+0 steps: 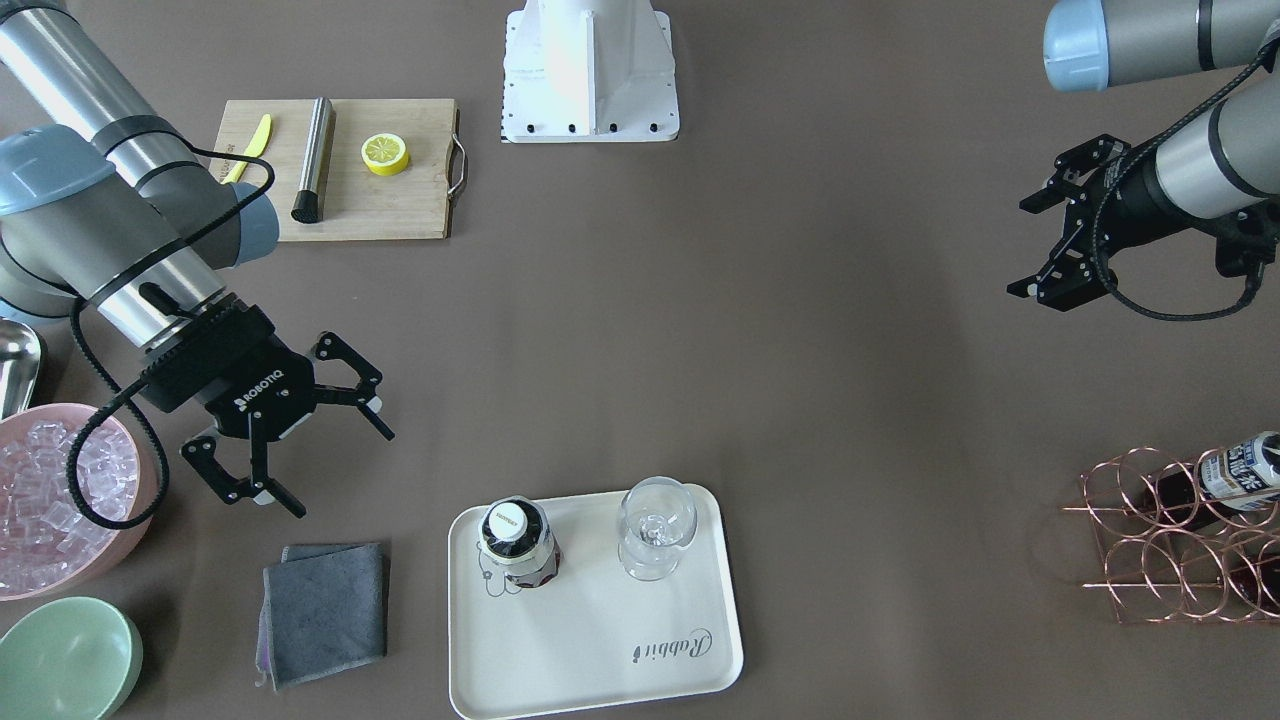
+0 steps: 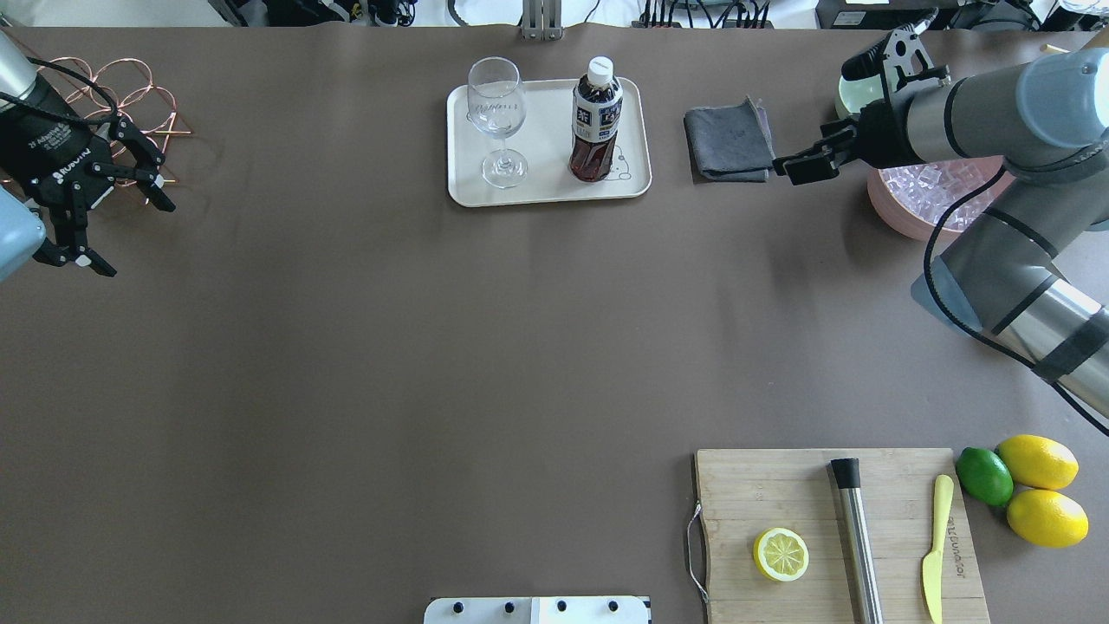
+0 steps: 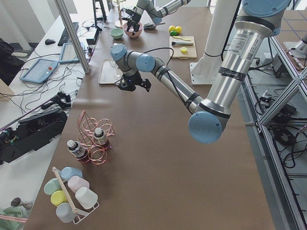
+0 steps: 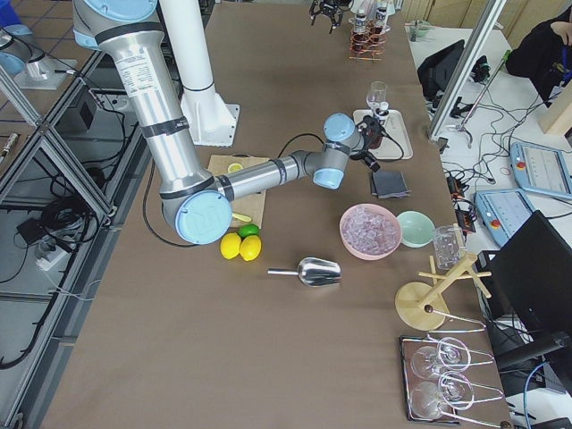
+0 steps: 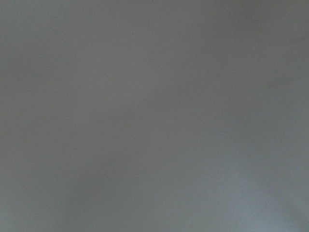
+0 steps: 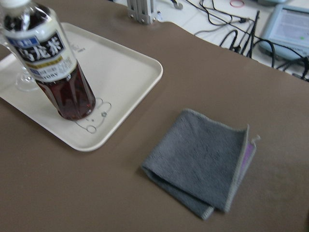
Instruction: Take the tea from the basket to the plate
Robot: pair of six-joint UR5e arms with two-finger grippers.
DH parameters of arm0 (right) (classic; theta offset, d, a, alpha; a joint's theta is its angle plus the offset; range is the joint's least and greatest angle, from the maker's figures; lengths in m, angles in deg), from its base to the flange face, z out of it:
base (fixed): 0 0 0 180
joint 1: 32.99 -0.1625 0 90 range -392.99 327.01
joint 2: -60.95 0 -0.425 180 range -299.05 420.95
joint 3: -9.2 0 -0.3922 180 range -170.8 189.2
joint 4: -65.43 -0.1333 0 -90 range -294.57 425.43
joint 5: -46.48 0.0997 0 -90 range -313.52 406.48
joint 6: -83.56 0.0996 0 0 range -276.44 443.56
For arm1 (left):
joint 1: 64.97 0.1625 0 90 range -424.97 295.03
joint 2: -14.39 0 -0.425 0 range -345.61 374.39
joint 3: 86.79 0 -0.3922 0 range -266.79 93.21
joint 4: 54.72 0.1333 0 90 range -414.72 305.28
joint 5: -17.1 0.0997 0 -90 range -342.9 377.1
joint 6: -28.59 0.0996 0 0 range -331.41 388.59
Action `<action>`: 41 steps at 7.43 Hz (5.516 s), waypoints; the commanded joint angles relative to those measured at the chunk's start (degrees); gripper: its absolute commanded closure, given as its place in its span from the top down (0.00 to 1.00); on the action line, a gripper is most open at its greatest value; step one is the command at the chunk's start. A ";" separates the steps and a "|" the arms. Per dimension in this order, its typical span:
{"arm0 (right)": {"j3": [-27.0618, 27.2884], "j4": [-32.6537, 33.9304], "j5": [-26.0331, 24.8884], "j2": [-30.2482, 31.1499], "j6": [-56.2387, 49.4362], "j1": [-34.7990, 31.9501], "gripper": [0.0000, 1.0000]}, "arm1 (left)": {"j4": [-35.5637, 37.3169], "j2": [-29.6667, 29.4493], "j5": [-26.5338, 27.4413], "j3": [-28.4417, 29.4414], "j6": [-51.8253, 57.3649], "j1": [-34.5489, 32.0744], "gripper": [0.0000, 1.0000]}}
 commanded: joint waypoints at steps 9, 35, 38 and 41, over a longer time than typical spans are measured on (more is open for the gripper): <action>1.86 47.15 17.29 11.59 -17.16 -21.34 1.00 | -4.78 1.29 2.20 2.85 -7.05 3.70 0.97; 2.56 58.50 15.55 17.06 -28.69 -33.41 1.00 | -15.96 25.11 11.44 12.60 100.62 -25.66 0.97; 2.65 58.59 16.25 17.24 -27.90 -33.67 1.00 | -16.65 25.11 11.26 12.16 100.53 -26.97 0.97; 2.56 58.59 16.16 17.24 -27.90 -33.67 1.00 | -16.66 25.11 11.26 11.99 100.36 -27.24 0.97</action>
